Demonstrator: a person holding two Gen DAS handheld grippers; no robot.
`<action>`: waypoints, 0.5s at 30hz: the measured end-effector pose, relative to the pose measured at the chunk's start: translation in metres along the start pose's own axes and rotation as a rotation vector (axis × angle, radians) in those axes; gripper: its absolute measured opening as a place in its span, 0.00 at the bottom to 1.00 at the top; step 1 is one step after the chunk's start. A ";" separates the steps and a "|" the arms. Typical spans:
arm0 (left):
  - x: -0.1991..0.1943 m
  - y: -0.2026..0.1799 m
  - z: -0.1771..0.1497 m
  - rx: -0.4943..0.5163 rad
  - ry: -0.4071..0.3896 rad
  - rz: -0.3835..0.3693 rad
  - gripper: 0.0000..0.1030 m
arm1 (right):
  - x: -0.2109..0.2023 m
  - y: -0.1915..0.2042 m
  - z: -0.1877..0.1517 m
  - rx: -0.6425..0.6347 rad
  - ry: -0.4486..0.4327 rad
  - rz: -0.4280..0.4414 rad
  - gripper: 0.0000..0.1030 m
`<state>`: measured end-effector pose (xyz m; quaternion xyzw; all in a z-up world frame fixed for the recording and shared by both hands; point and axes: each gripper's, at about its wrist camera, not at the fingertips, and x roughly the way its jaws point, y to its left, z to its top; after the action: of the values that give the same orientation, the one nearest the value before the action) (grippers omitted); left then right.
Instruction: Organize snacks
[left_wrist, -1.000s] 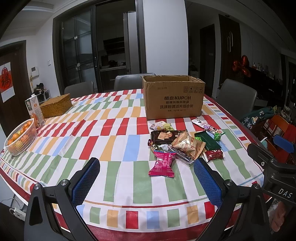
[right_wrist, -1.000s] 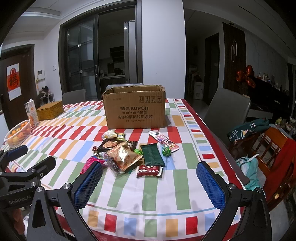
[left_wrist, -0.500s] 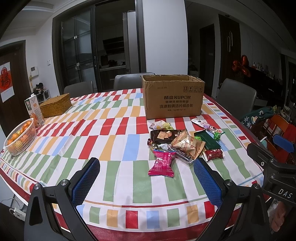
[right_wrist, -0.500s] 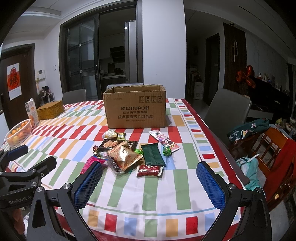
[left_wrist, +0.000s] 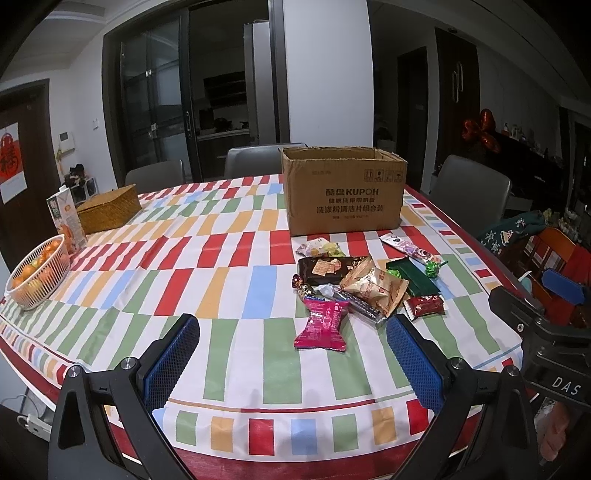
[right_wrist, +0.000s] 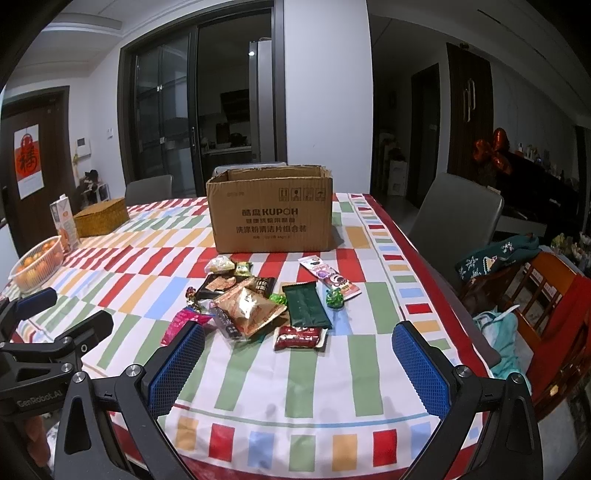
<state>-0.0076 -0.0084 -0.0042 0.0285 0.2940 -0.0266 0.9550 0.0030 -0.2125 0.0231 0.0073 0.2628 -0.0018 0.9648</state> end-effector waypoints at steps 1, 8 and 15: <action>0.001 -0.001 -0.001 0.000 0.003 -0.001 1.00 | 0.000 0.002 0.001 0.001 0.005 0.001 0.99; 0.014 0.002 -0.004 0.002 0.031 -0.012 1.00 | 0.015 0.006 -0.011 0.000 0.035 0.009 0.99; 0.034 -0.002 -0.006 0.026 0.054 -0.020 0.98 | 0.036 0.003 -0.016 0.008 0.088 0.034 0.99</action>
<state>0.0172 -0.0113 -0.0280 0.0385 0.3193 -0.0393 0.9461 0.0261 -0.2097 -0.0089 0.0156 0.3046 0.0136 0.9523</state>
